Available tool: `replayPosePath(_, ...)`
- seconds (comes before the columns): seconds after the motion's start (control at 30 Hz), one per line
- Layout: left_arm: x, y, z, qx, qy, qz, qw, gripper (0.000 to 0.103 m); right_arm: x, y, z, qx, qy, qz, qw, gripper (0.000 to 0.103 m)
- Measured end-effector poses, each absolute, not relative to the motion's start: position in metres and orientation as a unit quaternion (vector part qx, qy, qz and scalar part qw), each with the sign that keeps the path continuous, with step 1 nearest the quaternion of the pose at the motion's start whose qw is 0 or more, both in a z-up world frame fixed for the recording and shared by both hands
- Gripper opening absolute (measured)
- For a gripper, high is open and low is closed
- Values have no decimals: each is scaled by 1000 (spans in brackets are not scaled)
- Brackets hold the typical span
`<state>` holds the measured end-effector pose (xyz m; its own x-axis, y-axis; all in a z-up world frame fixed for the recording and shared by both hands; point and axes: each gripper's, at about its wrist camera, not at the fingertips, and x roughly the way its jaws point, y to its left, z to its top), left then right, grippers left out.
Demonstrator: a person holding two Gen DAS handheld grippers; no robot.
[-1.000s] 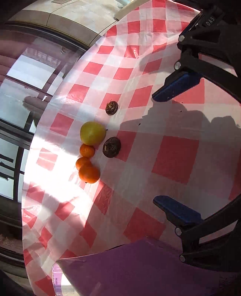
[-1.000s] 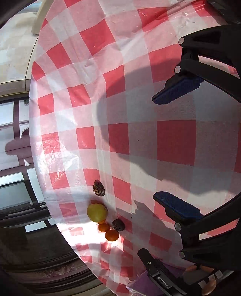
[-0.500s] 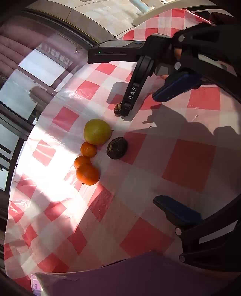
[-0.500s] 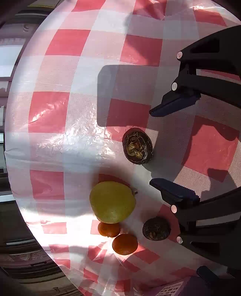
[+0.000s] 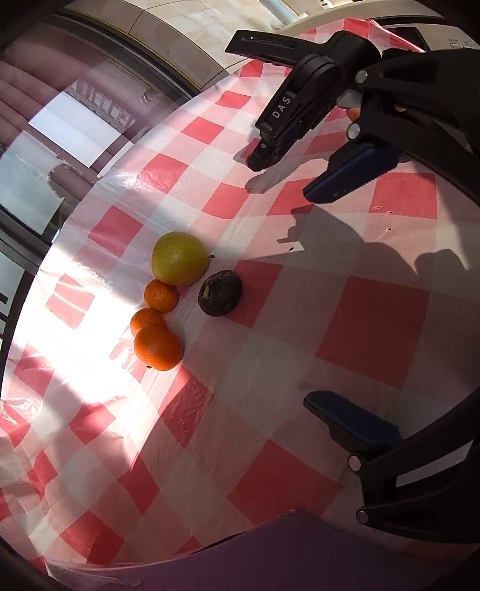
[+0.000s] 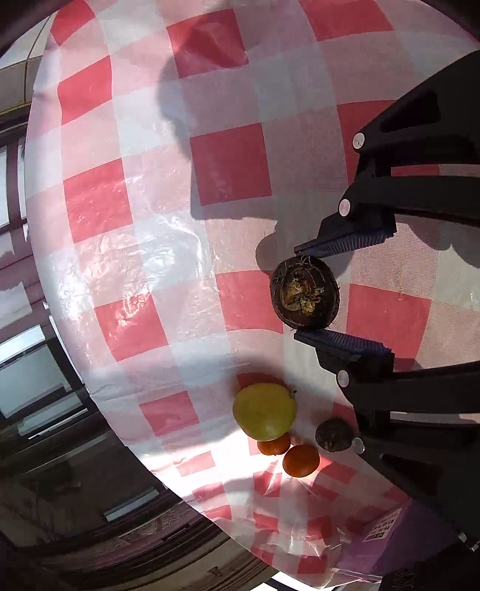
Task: Organize fruits
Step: 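Grasp the dark round fruit with the left tool while the right holds its fruit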
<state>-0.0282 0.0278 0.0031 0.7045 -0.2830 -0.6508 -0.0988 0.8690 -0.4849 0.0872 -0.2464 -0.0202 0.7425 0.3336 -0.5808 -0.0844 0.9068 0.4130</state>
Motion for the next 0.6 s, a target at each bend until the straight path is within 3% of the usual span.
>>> replayPosePath(0.1,-27,22,3,-235,389,-39,890,101,82,-275,-23,249,302,113,913,40)
replayPosePath(0.3,12,1,10,-191,388,11,902,99,88,-274,-19,254,297,130,911,40)
replayPosePath(0.4,48,-13,2,-137,426,23,894,78,89,-272,-18,252,300,134,910,40)
replayPosePath(0.53,77,-20,1,-82,439,38,894,71,88,-271,-19,250,303,137,909,40)
replayPosePath(0.6,82,-25,1,-50,442,50,894,50,88,-271,-19,249,304,137,909,40)
